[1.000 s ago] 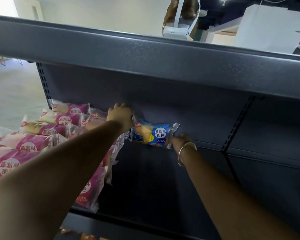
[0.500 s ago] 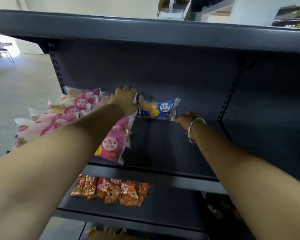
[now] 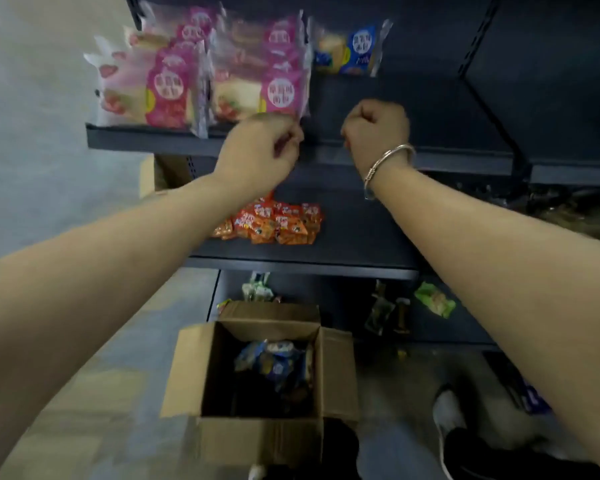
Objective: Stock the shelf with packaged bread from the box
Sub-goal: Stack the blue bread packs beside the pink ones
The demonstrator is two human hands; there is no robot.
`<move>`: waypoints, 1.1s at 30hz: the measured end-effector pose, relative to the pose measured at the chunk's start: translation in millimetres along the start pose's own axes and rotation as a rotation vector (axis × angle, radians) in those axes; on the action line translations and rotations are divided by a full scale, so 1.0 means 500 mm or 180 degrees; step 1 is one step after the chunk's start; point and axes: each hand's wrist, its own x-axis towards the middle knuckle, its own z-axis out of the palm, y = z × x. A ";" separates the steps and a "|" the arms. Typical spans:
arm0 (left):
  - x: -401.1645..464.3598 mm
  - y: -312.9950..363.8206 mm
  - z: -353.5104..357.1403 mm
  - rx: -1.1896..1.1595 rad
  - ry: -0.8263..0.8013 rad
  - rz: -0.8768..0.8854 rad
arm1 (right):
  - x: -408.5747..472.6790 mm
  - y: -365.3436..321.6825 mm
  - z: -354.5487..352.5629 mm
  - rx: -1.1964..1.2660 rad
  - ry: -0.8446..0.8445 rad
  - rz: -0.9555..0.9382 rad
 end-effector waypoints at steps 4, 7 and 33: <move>-0.102 -0.026 0.056 0.0120 -0.0552 -0.0228 | -0.111 0.040 0.046 -0.0592 -0.0722 -0.0267; -0.167 -0.061 0.109 0.0212 -0.0913 -0.0447 | -0.165 0.103 0.091 -0.0874 -0.1249 -0.0244; -0.950 -0.435 0.689 -0.0849 -0.0593 -0.5022 | -0.566 0.995 0.482 -0.1011 -0.3166 0.3145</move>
